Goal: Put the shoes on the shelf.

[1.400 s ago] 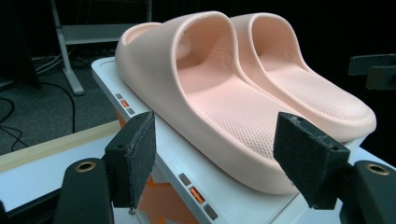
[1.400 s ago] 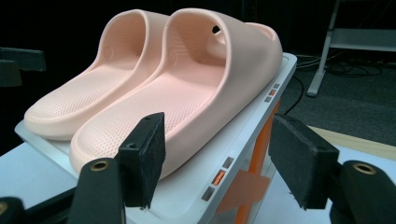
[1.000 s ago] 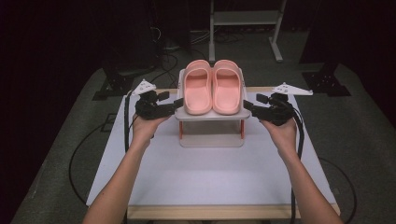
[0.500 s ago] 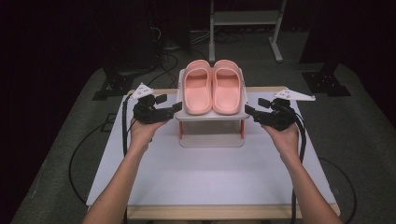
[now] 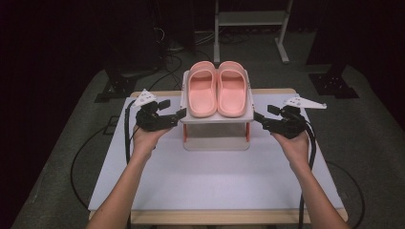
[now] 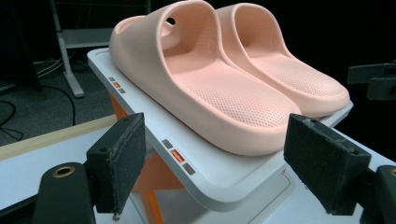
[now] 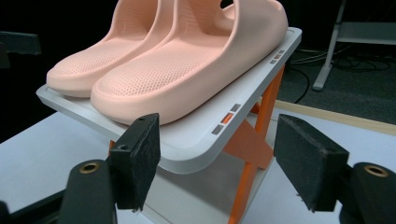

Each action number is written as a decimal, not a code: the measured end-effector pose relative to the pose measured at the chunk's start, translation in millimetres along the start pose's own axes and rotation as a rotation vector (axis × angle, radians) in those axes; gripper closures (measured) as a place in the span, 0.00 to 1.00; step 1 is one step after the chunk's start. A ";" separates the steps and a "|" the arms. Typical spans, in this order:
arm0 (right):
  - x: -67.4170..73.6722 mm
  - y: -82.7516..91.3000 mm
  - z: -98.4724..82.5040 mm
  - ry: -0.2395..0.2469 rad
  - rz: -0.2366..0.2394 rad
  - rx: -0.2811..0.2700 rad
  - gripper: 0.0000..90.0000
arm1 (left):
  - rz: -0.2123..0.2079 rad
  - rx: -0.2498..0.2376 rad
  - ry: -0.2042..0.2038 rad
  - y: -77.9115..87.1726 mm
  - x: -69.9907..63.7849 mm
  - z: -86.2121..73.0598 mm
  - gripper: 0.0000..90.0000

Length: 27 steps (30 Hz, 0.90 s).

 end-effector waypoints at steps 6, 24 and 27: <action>-1.9 5.3 -5.5 -0.002 -0.006 -0.001 0.34 | -0.001 -0.005 0.006 2.4 -3.4 -4.1 0.22; -3.3 12.3 -23.8 0.004 -0.006 0.018 0.33 | 0.022 -0.009 0.007 9.9 -2.8 -20.8 0.21; -3.4 13.0 -25.9 0.003 -0.006 0.018 0.33 | 0.025 -0.007 0.003 10.9 -2.9 -23.6 0.21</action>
Point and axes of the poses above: each handheld gripper's, and its own axes: y roughly backward along the jaws, z roughly out of its top, x roughly to its left, the point moved 3 cm from there along -y, roughly forward along the jaws, and after that the axes turned 1 degree about -z, right-handed, at the moved point
